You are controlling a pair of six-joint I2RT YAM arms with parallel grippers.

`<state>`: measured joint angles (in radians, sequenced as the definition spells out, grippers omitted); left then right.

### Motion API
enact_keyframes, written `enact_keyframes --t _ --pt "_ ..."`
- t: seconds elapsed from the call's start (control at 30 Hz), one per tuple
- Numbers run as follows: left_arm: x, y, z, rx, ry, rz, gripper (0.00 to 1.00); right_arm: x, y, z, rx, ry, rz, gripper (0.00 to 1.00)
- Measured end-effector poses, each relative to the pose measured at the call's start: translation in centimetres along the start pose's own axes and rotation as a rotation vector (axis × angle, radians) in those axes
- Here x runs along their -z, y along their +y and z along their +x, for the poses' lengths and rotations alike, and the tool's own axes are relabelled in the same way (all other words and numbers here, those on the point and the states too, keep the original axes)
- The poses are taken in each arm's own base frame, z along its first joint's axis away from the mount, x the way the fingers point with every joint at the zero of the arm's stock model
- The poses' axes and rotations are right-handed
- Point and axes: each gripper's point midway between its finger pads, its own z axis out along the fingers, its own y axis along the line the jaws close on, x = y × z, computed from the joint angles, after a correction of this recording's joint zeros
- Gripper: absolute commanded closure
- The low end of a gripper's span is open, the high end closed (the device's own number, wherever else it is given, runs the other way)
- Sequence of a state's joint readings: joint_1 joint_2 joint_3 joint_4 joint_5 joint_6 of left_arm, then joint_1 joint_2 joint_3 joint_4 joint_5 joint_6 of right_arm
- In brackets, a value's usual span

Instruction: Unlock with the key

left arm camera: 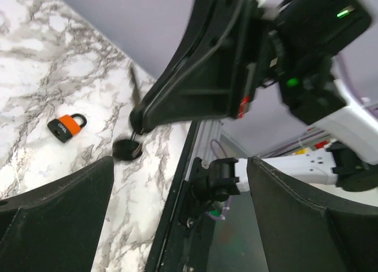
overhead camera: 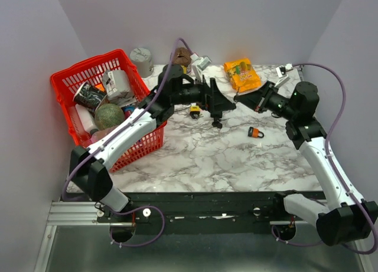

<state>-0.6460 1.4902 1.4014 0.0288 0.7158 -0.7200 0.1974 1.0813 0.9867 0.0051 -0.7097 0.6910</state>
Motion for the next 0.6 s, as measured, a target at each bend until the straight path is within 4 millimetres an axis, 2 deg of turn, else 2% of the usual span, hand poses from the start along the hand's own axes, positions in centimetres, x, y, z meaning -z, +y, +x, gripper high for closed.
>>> enact_keyframes --t 0.07,0.13,0.23,0.33,0.47,0.6 --pt "-1.7 1.4 1.3 0.002 0.047 -0.010 0.01 0.9 -0.7 -1.7 -0.004 -0.053 0.068 0.99" --pt "-3.8 3.4 3.7 -0.002 0.114 -0.032 0.01 2.2 -0.4 -3.8 0.020 -0.124 0.120 0.99" --pt "-6.6 6.1 7.7 -0.011 0.234 -0.063 0.01 4.0 1.9 -6.2 0.079 -0.216 0.141 0.99" --pt "-9.2 8.7 10.8 -0.020 0.317 -0.093 0.01 6.3 4.7 -8.2 0.146 -0.307 0.147 0.99" --pt "-12.1 12.8 13.2 -0.003 0.374 -0.200 0.01 8.6 7.1 -9.2 0.207 -0.377 0.155 0.99" --pt "-15.1 17.6 14.0 0.065 0.388 -0.350 0.01 9.7 7.0 -8.6 0.209 -0.383 0.190 0.99"
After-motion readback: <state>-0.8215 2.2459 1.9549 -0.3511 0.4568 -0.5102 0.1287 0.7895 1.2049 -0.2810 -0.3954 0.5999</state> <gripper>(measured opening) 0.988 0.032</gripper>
